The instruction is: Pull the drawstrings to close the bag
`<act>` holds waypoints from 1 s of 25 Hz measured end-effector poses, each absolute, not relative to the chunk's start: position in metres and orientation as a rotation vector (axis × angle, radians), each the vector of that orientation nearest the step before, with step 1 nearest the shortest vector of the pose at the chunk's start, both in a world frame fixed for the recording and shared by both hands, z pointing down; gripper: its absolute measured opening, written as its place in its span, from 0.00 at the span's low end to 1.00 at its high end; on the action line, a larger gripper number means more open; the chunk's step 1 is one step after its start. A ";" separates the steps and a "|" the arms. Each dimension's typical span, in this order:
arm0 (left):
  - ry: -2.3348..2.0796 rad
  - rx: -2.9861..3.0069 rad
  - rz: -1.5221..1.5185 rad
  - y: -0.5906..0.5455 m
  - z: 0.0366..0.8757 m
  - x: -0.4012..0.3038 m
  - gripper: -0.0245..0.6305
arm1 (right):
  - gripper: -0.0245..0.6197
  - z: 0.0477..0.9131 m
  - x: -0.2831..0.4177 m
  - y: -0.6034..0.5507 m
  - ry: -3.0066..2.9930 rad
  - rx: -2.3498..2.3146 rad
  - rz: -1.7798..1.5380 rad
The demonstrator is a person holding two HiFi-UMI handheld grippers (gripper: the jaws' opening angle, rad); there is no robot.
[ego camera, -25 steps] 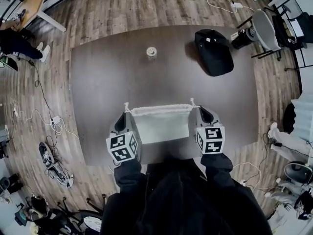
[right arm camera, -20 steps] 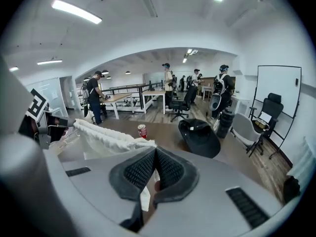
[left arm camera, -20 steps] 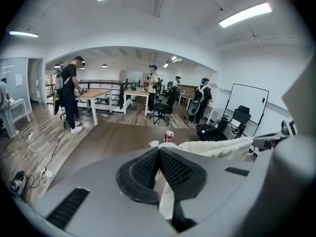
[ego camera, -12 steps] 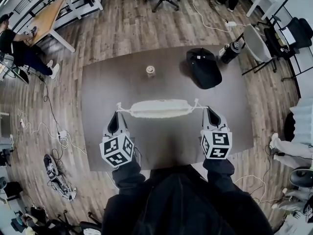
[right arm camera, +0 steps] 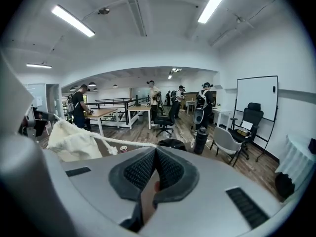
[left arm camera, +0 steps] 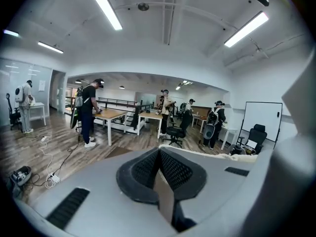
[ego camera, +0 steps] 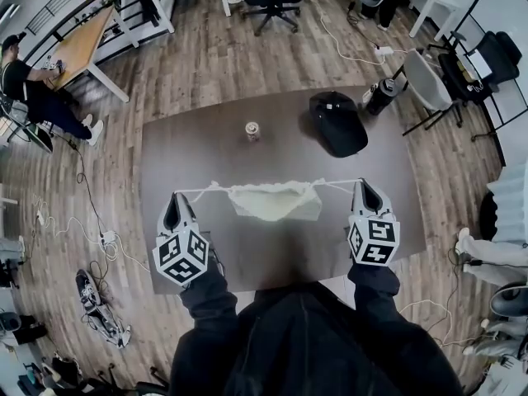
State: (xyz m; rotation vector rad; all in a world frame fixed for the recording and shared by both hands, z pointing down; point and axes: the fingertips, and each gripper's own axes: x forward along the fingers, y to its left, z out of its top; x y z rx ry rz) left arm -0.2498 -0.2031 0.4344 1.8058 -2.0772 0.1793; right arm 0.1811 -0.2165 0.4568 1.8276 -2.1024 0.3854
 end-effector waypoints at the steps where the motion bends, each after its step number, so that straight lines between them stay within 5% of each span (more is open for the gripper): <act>1: -2.086 1.789 0.169 -0.201 0.434 -0.256 0.09 | 0.07 0.458 0.185 -0.215 -2.091 1.839 0.395; 25: -2.257 1.479 0.112 -0.172 0.449 -0.328 0.09 | 0.07 0.488 0.250 -0.206 -1.890 1.949 0.466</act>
